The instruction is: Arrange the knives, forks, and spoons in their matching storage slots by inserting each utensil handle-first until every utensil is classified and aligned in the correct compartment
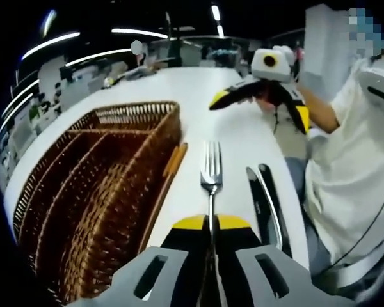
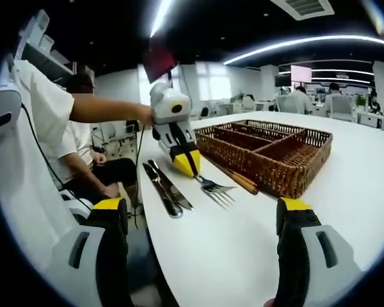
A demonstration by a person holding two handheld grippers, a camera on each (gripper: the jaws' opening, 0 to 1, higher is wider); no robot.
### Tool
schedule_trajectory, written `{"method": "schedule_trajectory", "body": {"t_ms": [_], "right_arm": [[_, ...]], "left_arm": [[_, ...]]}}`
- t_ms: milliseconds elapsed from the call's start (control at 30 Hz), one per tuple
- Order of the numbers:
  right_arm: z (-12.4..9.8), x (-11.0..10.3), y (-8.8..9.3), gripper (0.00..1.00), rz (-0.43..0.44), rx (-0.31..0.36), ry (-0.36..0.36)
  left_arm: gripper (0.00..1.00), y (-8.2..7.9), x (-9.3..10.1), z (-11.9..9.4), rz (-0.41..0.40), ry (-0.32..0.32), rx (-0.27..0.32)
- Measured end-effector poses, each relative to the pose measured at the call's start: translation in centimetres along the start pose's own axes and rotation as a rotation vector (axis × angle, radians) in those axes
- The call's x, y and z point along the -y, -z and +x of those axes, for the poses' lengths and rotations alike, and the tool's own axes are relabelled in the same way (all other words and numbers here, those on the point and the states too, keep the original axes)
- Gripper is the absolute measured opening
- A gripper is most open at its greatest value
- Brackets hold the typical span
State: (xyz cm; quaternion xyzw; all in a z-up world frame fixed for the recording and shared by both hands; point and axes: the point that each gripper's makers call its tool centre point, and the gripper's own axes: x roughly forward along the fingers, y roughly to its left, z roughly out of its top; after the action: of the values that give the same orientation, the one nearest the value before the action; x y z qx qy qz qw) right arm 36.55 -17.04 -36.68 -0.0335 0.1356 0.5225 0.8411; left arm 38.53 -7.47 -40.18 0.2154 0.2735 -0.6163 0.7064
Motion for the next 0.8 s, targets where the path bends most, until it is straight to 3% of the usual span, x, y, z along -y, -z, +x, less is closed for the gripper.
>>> {"method": "schedule_trajectory", "body": {"t_ms": [500, 600, 733, 800], "right_arm": [[0.3, -0.8, 0.4, 1.00, 0.008, -0.019, -0.013], [0.3, -0.9, 0.1, 1.00, 0.009, -0.013, -0.015], [0.2, -1.2, 0.1, 1.00, 0.007, -0.017, -0.020], [0.2, -1.3, 0.0, 1.00, 0.002, -0.020, -0.020]], "left_arm": [[0.03, -1.5, -2.0, -3.5, 0.024, -0.053, 0.006], [0.03, -1.6, -2.3, -4.3, 0.054, -0.071, -0.019], [0.03, -2.3, -2.8, -5.3, 0.041, -0.091, -0.001], [0.03, -2.5, -3.8, -5.9, 0.063, -0.103, -0.012]]}}
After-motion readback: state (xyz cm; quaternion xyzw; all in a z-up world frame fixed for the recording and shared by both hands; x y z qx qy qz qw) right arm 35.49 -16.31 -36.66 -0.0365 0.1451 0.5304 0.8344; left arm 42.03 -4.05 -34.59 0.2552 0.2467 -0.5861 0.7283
